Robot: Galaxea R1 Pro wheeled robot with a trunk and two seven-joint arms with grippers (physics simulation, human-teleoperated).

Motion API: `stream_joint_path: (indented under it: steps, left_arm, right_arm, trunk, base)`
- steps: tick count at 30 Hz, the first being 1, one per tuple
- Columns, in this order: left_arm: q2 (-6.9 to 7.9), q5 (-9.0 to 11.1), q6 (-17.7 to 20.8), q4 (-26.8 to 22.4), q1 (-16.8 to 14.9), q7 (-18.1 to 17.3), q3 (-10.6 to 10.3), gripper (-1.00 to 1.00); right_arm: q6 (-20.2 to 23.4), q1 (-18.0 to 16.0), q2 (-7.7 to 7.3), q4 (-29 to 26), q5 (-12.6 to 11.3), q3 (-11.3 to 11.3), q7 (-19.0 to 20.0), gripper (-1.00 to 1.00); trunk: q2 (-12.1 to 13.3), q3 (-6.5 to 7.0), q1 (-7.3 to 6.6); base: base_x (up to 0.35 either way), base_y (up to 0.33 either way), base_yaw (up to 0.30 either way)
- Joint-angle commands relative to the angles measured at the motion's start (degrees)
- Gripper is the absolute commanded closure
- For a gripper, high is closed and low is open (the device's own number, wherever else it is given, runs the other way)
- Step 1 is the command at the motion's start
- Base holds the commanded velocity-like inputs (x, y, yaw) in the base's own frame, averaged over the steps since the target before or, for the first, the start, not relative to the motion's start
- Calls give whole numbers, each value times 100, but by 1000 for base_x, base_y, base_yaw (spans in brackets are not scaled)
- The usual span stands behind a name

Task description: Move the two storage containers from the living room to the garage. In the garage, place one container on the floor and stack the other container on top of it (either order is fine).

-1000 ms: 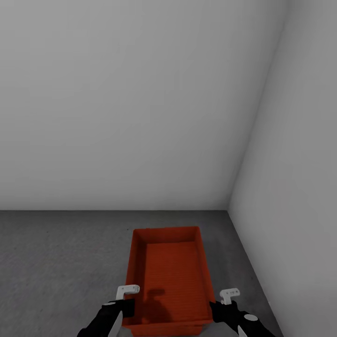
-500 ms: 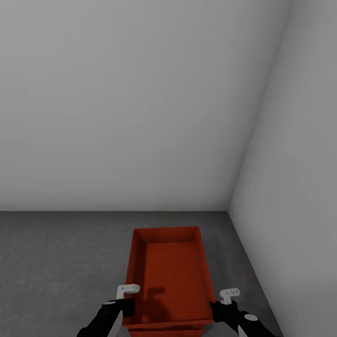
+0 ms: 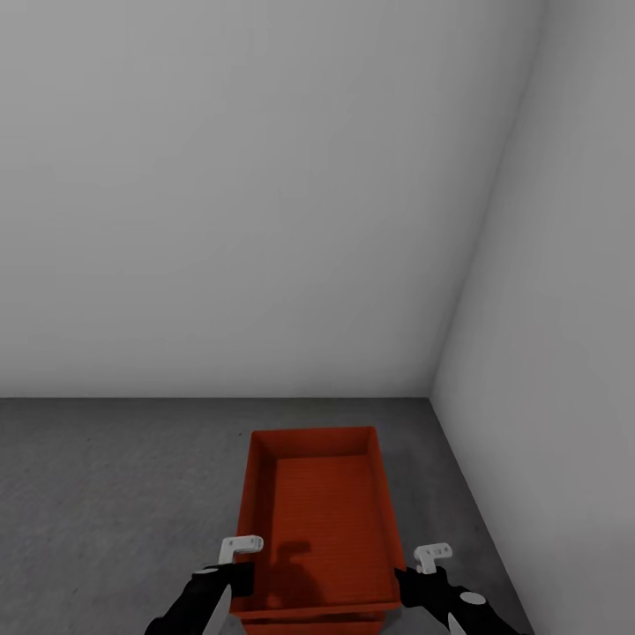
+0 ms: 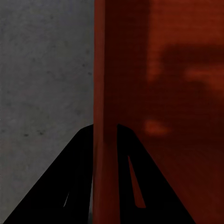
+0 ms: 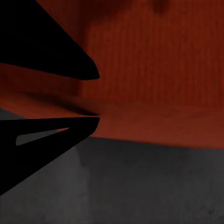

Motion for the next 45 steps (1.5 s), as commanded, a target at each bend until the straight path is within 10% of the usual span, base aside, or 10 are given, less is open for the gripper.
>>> stream_joint_path:
  steps: [1,11,45]
  left_arm:
    - [-14,51,-160,-144,-5,14,126,100]
    - [-15,51,-160,-144,-5,14,126,100]
    - [7,51,-160,-144,-5,5,126,100]
  right_arm:
    - [-7,4,72,11,-58,100,121,100]
    - [-7,4,72,11,-58,100,120,100]
    - [-7,4,72,11,-66,100,129,100]
  trunk:
    - [-44,-24,22]
    - [-445,-204,242]
    - [-445,-201,242]
  base:
    - [0,0,0]
    - [0,0,0]
    - [0,0,-27]
